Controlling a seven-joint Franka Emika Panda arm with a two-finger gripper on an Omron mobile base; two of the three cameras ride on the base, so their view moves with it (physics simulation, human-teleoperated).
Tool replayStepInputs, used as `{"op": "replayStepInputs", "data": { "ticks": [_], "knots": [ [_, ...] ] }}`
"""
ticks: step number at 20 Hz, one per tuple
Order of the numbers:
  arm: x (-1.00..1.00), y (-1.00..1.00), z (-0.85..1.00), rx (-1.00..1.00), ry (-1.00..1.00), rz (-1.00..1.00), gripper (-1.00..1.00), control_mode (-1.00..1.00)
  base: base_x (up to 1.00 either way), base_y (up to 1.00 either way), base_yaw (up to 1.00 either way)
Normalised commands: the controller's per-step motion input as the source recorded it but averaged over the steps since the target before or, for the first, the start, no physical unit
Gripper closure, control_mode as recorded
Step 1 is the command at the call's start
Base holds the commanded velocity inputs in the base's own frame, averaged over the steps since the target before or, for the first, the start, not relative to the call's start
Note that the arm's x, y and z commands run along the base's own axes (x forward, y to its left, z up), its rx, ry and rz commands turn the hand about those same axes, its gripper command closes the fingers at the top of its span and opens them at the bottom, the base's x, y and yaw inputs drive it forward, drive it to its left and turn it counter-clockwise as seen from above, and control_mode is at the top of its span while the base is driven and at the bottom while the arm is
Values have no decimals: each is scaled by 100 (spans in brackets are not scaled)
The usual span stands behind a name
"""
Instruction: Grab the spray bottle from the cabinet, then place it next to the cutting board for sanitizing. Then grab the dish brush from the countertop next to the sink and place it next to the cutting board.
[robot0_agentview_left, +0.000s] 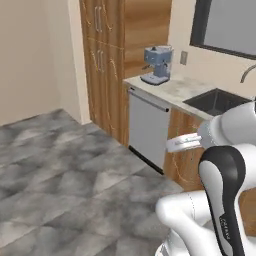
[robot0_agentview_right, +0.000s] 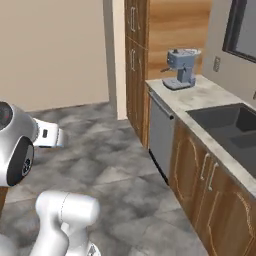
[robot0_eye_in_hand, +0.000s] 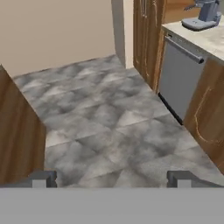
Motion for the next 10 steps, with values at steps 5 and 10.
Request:
{"op": "replayStepInputs", "data": {
  "ticks": [5, 10],
  "knots": [
    [0, 0, 0, 0, 0, 0, -100, 100, 9, 17, -96],
    [0, 0, 0, 0, 0, 0, -100, 100, 64, 51, -74]
  ]
}}
